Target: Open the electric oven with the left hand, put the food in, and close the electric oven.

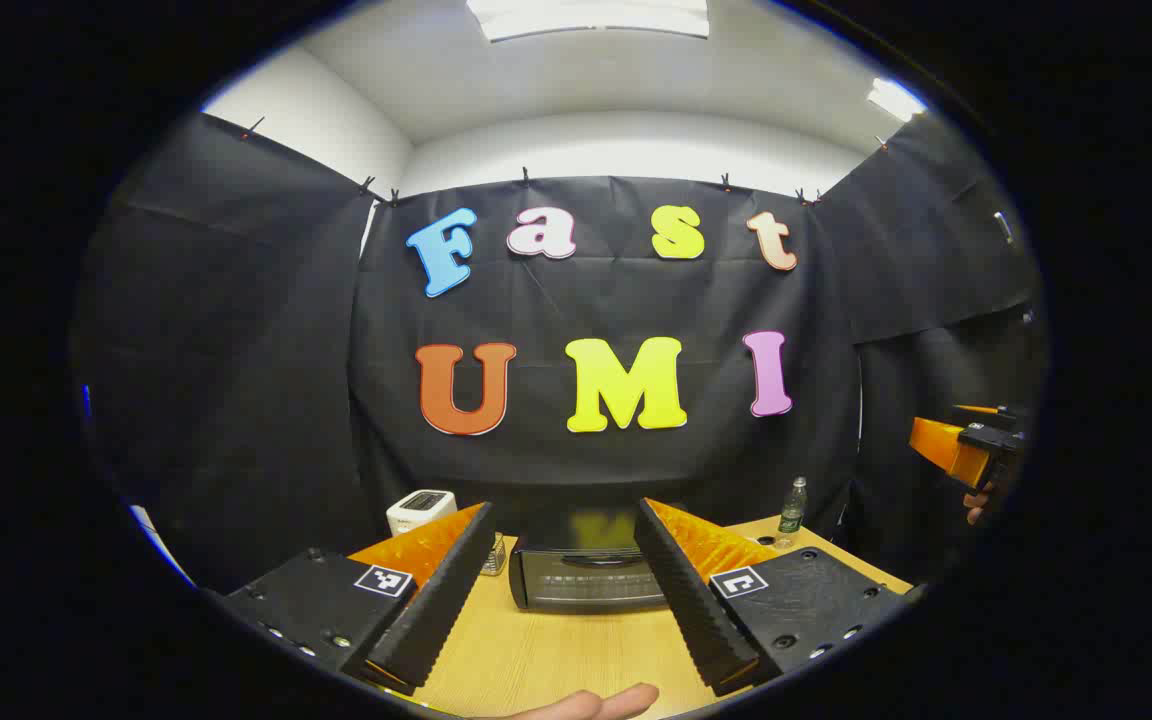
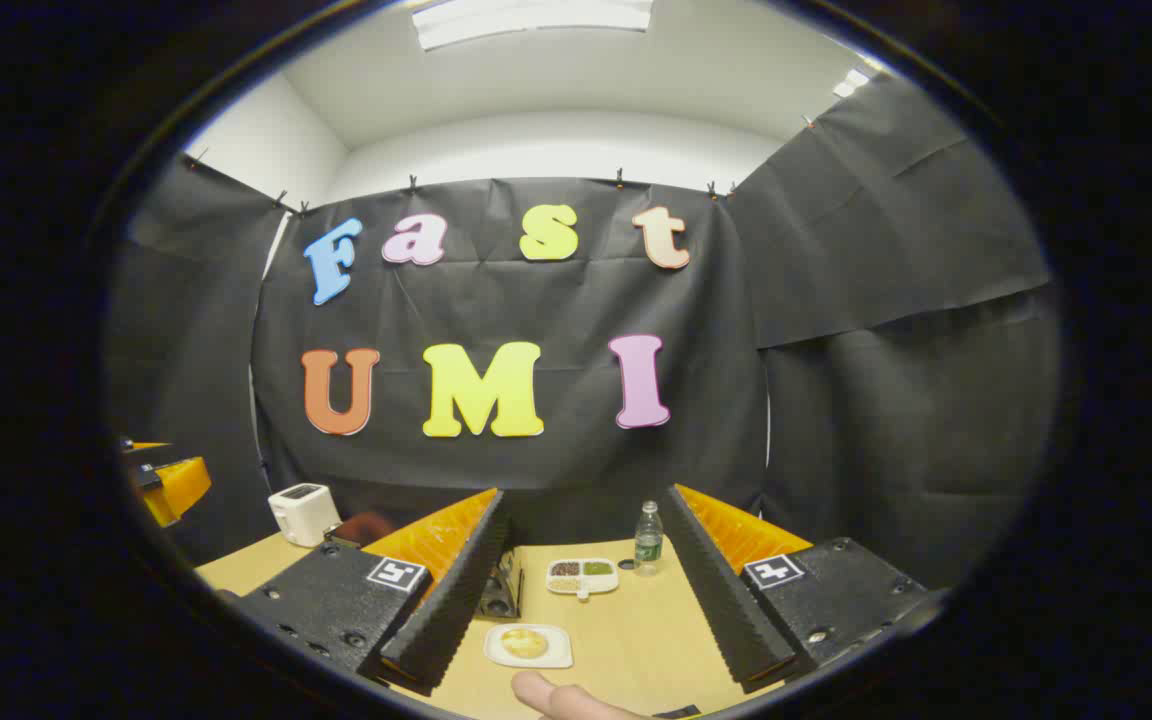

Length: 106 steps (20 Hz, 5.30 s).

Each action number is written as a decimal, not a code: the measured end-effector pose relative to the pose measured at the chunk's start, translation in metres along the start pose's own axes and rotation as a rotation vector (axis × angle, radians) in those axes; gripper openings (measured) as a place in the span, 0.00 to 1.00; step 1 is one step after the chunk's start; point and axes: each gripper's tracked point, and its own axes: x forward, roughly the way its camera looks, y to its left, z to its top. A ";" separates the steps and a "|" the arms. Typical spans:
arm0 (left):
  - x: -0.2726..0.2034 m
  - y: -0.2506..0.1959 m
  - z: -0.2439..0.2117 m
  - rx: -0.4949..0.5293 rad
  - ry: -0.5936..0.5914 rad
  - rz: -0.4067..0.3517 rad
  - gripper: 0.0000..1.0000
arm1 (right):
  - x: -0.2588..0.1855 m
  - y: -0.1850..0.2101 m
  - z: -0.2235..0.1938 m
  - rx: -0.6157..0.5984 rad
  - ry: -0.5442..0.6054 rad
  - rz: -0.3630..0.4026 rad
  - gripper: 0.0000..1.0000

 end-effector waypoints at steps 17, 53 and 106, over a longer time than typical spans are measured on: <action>0.042 -0.026 -0.019 -0.032 0.044 -0.029 0.93 | 0.006 -0.018 0.001 -0.015 -0.049 0.004 1.00; 0.244 -0.054 -0.234 -0.011 0.476 -0.083 0.97 | 0.083 -0.072 -0.044 0.013 -0.018 -0.048 1.00; 0.101 -0.050 -0.358 0.008 0.601 -0.076 0.95 | 0.046 -0.059 -0.065 -0.028 0.037 -0.044 1.00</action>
